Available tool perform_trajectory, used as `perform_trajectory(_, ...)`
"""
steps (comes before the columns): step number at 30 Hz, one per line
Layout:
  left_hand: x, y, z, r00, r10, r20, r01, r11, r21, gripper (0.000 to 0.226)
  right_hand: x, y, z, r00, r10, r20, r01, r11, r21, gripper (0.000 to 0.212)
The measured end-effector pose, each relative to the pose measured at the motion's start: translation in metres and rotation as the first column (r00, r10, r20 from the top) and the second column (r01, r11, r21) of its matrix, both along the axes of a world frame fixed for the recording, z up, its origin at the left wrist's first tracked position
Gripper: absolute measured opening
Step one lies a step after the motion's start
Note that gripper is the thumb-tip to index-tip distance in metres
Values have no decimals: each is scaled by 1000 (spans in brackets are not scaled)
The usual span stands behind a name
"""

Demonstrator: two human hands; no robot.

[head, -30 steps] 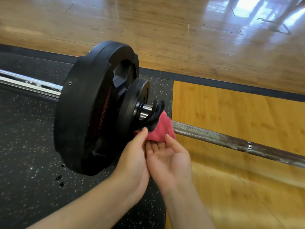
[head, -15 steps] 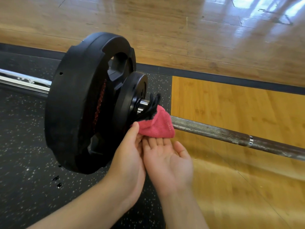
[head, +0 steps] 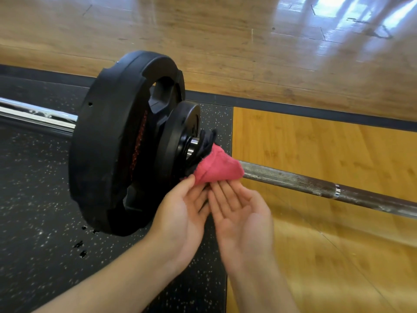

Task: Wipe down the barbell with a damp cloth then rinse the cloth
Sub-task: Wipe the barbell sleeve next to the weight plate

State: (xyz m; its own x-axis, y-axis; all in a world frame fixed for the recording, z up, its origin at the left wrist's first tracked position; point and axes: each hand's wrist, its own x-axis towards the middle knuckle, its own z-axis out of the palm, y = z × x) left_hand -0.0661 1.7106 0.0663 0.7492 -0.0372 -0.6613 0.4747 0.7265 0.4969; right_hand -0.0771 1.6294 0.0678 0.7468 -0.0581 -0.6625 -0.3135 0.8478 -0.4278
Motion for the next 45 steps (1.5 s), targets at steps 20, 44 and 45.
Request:
perform_trajectory(20,-20,7,24,995,-40,91,48,995,-87,40,44,-28,20,832,519,197,-210,622,-754,41)
perform_trajectory(44,0,-1,-1,999,5,-45,-11,989,-147,35,75,17,3,721,642,-262,-16,-363,-932,32)
perform_trajectory(45,2,-1,0,998,11,-61,-20,989,-147,35,74,16,5,725,639,-257,-34,-340,-940,32)
